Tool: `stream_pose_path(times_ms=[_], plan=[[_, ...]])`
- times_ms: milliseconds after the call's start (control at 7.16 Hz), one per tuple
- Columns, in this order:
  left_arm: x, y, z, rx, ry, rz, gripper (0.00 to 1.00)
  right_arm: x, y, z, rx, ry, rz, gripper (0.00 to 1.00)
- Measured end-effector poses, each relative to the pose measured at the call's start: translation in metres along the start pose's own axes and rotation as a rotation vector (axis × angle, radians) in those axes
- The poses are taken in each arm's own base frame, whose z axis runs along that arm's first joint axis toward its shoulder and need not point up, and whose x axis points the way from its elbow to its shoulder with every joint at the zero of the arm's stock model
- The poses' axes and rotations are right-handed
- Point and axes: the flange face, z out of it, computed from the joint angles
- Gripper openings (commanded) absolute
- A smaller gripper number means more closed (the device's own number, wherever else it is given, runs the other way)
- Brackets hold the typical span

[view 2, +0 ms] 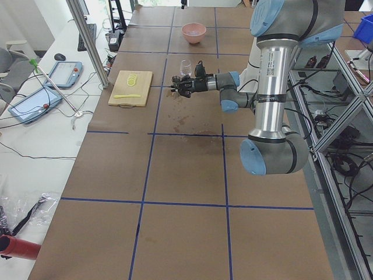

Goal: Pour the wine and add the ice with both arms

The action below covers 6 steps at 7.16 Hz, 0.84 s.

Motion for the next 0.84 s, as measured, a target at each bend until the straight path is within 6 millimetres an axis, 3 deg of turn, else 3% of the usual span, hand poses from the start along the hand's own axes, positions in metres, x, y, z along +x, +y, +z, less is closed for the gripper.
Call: stream_pose_path(times_ms=[838], plan=[[0.083,-0.023,-0.003,-0.055,0.118,0.224,0.00,-0.013,0.006,0.008,0.001,0.023,-0.023,1.00]])
